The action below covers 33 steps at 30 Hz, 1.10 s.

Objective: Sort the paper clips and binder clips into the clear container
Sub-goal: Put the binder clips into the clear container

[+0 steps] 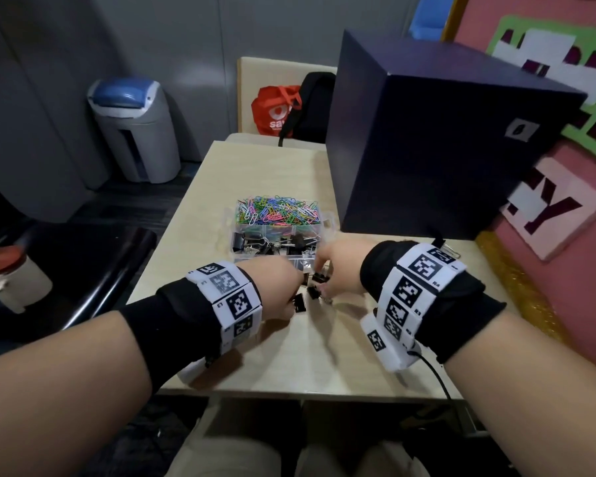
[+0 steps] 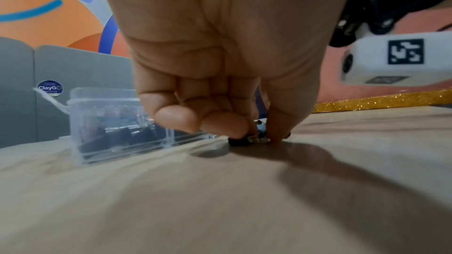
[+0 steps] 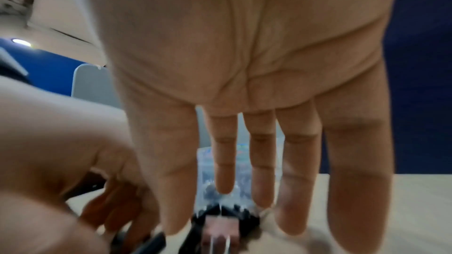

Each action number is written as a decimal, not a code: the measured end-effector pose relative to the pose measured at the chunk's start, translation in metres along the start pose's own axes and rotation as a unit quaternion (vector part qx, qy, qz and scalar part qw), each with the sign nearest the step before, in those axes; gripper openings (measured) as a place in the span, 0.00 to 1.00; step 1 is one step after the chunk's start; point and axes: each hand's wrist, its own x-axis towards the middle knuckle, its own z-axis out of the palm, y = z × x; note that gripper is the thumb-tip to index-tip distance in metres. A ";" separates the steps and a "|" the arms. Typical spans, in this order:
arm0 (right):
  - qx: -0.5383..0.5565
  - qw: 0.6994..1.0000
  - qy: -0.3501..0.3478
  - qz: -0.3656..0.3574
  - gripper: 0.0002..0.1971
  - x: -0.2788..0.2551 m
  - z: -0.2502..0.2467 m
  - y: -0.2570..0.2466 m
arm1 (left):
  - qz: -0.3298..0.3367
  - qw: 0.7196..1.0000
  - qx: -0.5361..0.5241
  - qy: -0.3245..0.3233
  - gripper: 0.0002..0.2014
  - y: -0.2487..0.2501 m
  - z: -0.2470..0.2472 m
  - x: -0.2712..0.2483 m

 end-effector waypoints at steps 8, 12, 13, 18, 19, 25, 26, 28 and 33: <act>-0.040 0.999 0.030 -0.013 0.16 0.003 0.021 -0.006 | -0.007 0.998 0.064 -0.025 0.15 0.004 -0.001 0.004; -0.045 0.998 0.034 -0.006 0.14 0.006 0.023 -0.003 | -0.013 0.998 0.053 -0.006 0.15 0.003 0.000 0.004; -0.048 0.998 0.029 0.000 0.14 0.006 0.023 -0.002 | -0.014 0.999 0.050 0.002 0.15 0.002 -0.001 0.003; 0.023 0.997 0.064 0.041 0.16 0.002 0.016 0.010 | -0.038 0.999 0.011 0.033 0.13 -0.015 -0.015 -0.001; 0.050 0.994 0.084 0.047 0.15 0.003 0.012 0.012 | -0.048 0.998 0.000 0.048 0.13 -0.021 -0.019 -0.003; 0.250 0.937 0.241 0.046 0.10 0.014 -0.005 0.011 | -0.120 0.983 -0.058 0.128 0.12 -0.054 -0.037 0.002; 0.261 0.934 0.240 0.047 0.14 0.015 -0.006 0.010 | -0.127 0.980 -0.070 0.136 0.12 -0.056 -0.037 0.003; 0.255 0.941 0.213 0.071 0.21 0.019 -0.002 0.013 | -0.129 0.978 -0.089 0.140 0.14 -0.055 -0.035 0.003; 0.186 0.932 0.134 0.281 0.27 0.025 0.016 0.057 | -0.079 0.991 -0.057 0.088 0.10 -0.029 -0.023 0.000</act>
